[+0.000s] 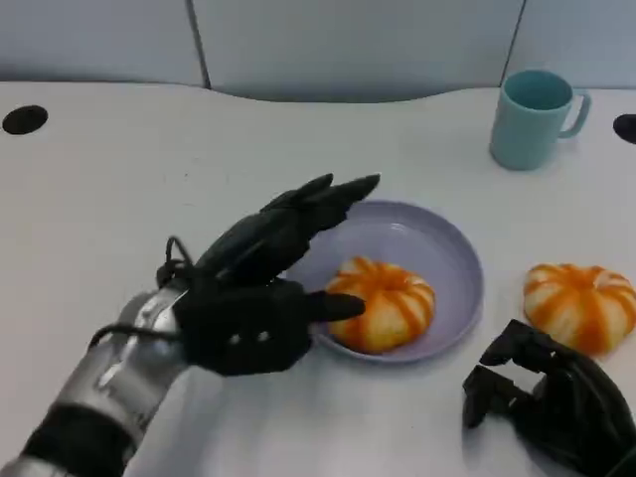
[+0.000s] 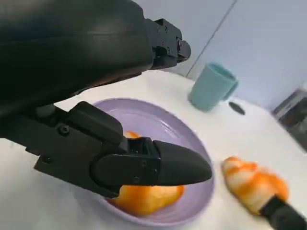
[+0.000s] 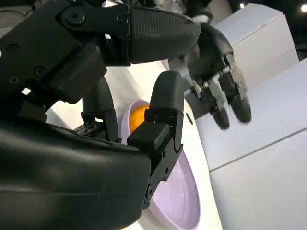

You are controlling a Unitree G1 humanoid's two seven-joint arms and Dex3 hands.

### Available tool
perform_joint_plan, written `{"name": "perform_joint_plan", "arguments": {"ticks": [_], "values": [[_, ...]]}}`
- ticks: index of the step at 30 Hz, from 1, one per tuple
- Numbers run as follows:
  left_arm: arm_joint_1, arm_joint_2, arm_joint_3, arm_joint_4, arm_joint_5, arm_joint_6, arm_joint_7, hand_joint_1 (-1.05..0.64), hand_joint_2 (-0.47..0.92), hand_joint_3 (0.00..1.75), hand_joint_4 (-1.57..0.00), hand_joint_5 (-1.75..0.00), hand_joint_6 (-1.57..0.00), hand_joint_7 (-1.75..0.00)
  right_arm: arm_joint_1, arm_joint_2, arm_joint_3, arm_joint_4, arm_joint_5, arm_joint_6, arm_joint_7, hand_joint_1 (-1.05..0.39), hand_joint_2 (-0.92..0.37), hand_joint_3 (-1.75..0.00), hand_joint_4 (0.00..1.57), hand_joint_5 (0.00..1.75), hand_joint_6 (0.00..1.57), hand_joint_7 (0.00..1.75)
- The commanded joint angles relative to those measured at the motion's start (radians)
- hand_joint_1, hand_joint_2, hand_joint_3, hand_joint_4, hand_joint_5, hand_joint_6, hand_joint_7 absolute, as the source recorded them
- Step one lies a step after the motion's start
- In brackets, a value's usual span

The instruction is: Grasp the bread from the table and place it into the plate.

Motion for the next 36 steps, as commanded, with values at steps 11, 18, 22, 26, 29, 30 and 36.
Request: {"name": "perform_joint_plan", "arguments": {"ticks": [11,18,22,26,29,30,36], "values": [[0.446,-0.144,0.247,-0.457,-0.731,0.323,-0.235,-0.61,0.92,0.12,-0.73,-0.41,-0.65,-0.19,0.034,-0.018,-0.01,0.001,-0.011,0.019,-0.016,-0.34,-0.44,-1.03,0.62,1.59,0.7,1.07],[0.62,-0.167,0.322,-0.629,-0.899,0.519,-0.218,-0.5,0.92,0.14,-0.73,-0.8,-0.83,-0.24,0.03,-0.019,-0.017,0.013,-0.006,0.019,0.0,-0.32,-0.44,-1.05,0.63,1.58,0.71,1.07],[0.673,-0.169,0.357,-0.629,-0.903,0.527,-0.239,-0.43,0.92,0.25,-0.81,-0.96,-0.92,-0.29,0.035,-0.022,-0.013,-0.004,-0.013,0.028,-0.009,-0.34,-0.43,-1.04,0.65,1.58,0.72,1.04],[0.716,-0.175,0.378,-0.64,-0.914,0.551,-0.244,-0.44,0.92,0.24,-0.75,-1.14,-0.87,-0.5,0.033,-0.021,-0.019,0.004,-0.007,0.009,0.011,-0.33,-0.45,-1.04,0.64,1.59,0.72,1.05],[0.745,-0.191,0.392,-0.632,-0.933,0.551,-0.265,-0.44,0.92,0.23,-0.71,-1.21,-0.72,-0.85,0.034,-0.024,-0.018,0.0,-0.01,0.018,0.001,-0.33,-0.45,-1.04,0.64,1.58,0.72,1.05],[0.752,-0.196,0.395,-0.631,-0.935,0.55,-0.266,-0.45,0.92,0.22,-0.71,-1.23,-0.7,-0.91,0.035,-0.025,-0.018,-0.001,-0.01,0.019,0.001,-0.32,-0.45,-1.04,0.64,1.58,0.71,1.05],[0.759,-0.199,0.422,-0.599,-0.936,0.552,-0.306,-0.47,0.92,0.24,-0.65,-1.41,-0.66,-1.13,0.034,-0.024,-0.017,0.004,-0.018,-0.006,0.001,-0.34,-0.46,-1.04,0.63,1.6,0.71,1.07]]}}
